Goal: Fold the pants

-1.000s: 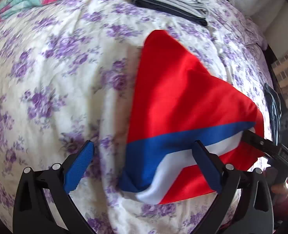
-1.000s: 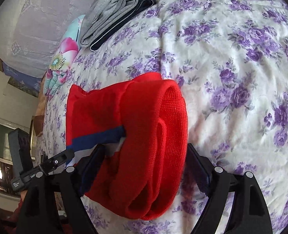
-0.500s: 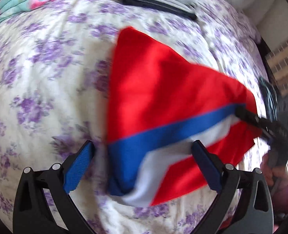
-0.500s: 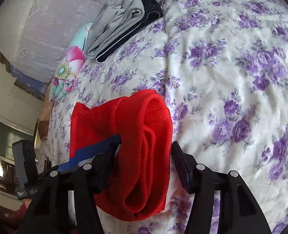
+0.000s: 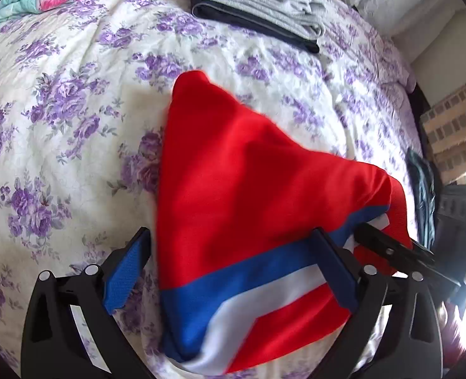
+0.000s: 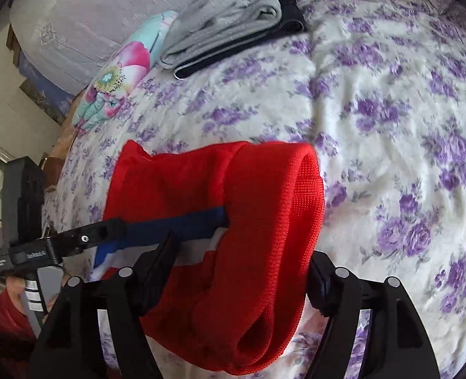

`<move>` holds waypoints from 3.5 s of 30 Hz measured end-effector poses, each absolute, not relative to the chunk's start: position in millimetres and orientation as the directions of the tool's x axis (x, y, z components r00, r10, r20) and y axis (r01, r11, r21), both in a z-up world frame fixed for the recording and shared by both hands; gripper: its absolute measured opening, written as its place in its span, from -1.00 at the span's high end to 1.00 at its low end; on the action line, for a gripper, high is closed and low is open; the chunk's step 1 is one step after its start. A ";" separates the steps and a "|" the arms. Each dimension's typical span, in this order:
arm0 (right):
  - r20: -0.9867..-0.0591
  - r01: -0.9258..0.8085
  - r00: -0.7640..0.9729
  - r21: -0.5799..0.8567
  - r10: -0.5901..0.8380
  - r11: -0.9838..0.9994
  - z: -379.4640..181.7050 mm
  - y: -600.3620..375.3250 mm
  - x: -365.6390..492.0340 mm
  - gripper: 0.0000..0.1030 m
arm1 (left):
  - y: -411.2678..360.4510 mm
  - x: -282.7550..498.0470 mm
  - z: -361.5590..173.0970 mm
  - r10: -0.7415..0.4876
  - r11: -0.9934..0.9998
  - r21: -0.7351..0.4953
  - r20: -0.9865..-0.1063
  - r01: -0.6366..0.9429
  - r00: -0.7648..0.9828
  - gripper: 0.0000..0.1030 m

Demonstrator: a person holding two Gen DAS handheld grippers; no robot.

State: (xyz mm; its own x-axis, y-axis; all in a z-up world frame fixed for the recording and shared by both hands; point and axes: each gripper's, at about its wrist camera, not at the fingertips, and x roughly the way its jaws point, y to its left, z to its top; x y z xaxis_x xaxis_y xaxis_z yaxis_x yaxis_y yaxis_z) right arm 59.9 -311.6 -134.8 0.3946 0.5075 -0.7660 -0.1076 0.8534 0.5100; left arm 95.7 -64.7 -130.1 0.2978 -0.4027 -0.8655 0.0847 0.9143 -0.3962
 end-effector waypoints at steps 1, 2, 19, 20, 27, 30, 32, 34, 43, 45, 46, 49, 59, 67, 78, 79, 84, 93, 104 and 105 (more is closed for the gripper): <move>-0.740 -0.087 0.413 0.549 0.532 0.831 -136.8 -319.6 58.5 -0.35 | -63.2 96.3 -135.9 -0.401 0.915 -0.395 -0.871 0.080 0.282 -0.92; -0.738 -0.074 0.406 0.562 0.539 0.824 -137.4 -322.0 58.8 -0.31 | -59.0 96.3 -141.9 -0.418 0.907 -0.416 -0.866 0.068 0.276 -0.92; -0.730 -0.165 0.475 0.474 0.491 0.865 -72.7 -311.6 20.4 0.37 | -25.7 66.8 -87.7 -0.507 0.853 -0.517 -0.790 0.071 0.345 0.75; -0.736 -0.172 0.468 0.467 0.489 0.867 -71.7 -311.2 22.2 0.37 | -28.0 69.8 -87.1 -0.508 0.854 -0.515 -0.792 0.077 0.339 0.75; -0.751 -0.030 0.417 0.552 0.512 0.833 -102.2 -351.1 28.8 0.39 | -32.2 86.7 -116.1 -0.550 0.825 -0.564 -0.789 0.032 0.273 0.75; -0.762 0.013 0.413 0.553 0.499 0.833 -108.4 -366.9 30.5 0.39 | -54.5 87.5 -109.6 -0.548 0.836 -0.536 -0.795 0.121 0.260 0.64; -0.760 0.023 0.404 0.565 0.510 0.825 -112.2 -369.8 32.6 0.39 | -74.8 89.3 -108.2 -0.511 0.859 -0.475 -0.823 0.194 0.247 0.36; -0.767 0.025 0.400 0.556 0.501 0.831 -115.2 -367.8 33.8 0.38 | -85.9 90.9 -109.1 -0.463 0.883 -0.418 -0.851 0.213 0.248 0.29; -0.754 0.079 0.386 0.601 0.531 0.796 -132.3 -371.9 36.2 0.36 | -57.1 93.4 -119.4 -0.486 0.873 -0.480 -0.842 0.087 0.234 -0.22; -0.751 0.091 0.378 0.613 0.542 0.785 -135.6 -373.4 37.8 0.35 | -66.6 94.5 -131.4 -0.522 0.853 -0.512 -0.834 0.101 0.178 -0.17; -0.749 0.096 0.375 0.617 0.546 0.781 -136.4 -374.2 38.0 0.35 | -72.6 93.7 -135.0 -0.525 0.851 -0.513 -0.834 0.113 0.170 -0.06; -0.751 0.100 0.377 0.615 0.542 0.782 -134.8 -374.6 35.7 0.35 | -81.6 90.5 -123.8 -0.548 0.835 -0.522 -0.814 0.172 0.191 0.38; -0.690 -0.029 0.469 0.612 0.552 0.790 -76.7 -361.4 47.4 0.38 | -67.5 94.2 -56.5 -0.568 0.823 -0.518 -0.752 0.234 0.335 0.81; -0.574 -0.235 0.596 0.544 0.562 0.805 13.3 -336.2 186.8 0.38 | -47.3 209.0 17.7 -0.525 0.849 -0.460 -0.680 0.259 0.512 0.81; -0.642 -0.146 0.631 0.453 0.435 0.880 3.9 -315.2 427.0 0.18 | -40.7 400.1 24.9 -0.283 0.954 -0.286 -0.746 0.094 0.603 0.11; -0.684 -0.087 0.626 0.415 0.374 0.906 -13.8 -314.9 433.5 -0.05 | -43.4 411.1 5.8 -0.234 0.965 -0.257 -0.778 0.045 0.582 0.01; -0.618 -0.039 0.682 0.505 0.393 0.862 -43.0 -339.1 418.5 -0.78 | -46.0 414.0 -44.2 -0.168 0.974 -0.222 -0.821 -0.034 0.545 -0.47; -0.609 -0.122 0.779 0.091 0.152 0.988 4.5 -295.5 374.7 -0.75 | -40.7 391.3 -29.0 -0.156 0.976 -0.216 -0.795 -0.034 0.586 -0.60; -0.671 -0.018 0.731 0.161 0.123 0.987 2.7 -304.5 250.6 -0.87 | -65.1 285.1 18.1 -0.030 1.000 -0.022 -0.774 0.021 0.633 -0.84; -0.706 0.002 0.700 0.152 0.107 0.988 -6.9 -304.4 236.1 -0.87 | -68.4 268.4 23.3 -0.019 1.000 -0.002 -0.761 0.027 0.648 -0.85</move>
State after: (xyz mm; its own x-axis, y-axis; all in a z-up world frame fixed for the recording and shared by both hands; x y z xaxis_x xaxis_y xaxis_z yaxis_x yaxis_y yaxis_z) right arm 236.1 -304.4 -6.9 0.7000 0.1069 -0.7061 0.0021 0.9884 0.1518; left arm 268.4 -68.4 23.3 0.6484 -0.0190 -0.7611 0.0270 0.9996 -0.0019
